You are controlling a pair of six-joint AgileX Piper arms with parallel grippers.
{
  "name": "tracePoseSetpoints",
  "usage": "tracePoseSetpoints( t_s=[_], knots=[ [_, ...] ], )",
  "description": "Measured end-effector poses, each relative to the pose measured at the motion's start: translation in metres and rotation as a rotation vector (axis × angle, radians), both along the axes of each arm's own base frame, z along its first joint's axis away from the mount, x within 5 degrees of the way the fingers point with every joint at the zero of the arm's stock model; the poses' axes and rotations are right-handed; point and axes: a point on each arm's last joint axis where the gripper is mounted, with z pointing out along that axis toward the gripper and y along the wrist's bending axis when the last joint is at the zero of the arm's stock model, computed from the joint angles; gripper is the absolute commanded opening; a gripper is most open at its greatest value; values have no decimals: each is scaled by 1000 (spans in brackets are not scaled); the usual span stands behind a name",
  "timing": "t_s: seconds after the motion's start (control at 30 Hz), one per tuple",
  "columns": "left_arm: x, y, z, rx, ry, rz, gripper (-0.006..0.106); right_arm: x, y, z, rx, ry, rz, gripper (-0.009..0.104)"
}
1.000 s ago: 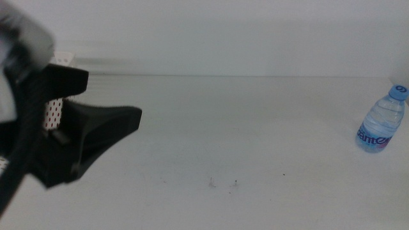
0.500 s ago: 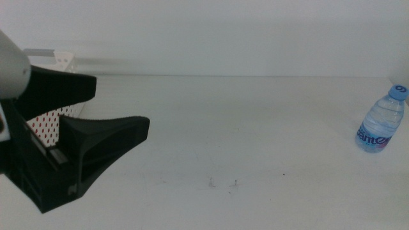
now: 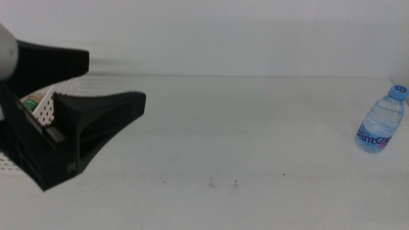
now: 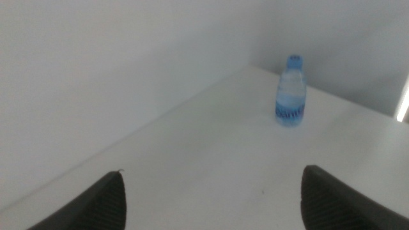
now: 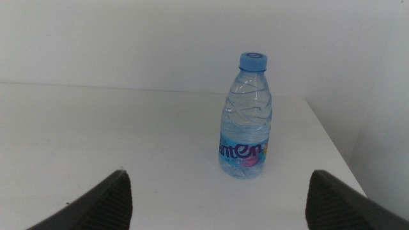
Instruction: Use arms to grab the bottles and put them into the dustbin to the left of the table.
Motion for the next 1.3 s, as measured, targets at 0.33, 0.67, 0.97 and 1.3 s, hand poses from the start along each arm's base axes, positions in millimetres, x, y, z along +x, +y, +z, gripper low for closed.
tracePoseSetpoints(
  t_s=[0.33,0.67,0.97,1.3],
  knots=[
    [1,0,4,-28,-34,4,94,0,0,1,0,-10,0,90],
    [1,0,4,-28,-34,4,94,7,0,12,-21,-108,3,90],
    [1,0,4,-28,-34,4,94,42,1,5,1,14,12,90],
    [1,0,4,-28,-34,4,94,79,-18,-14,180,64,-237,90]
  ],
)
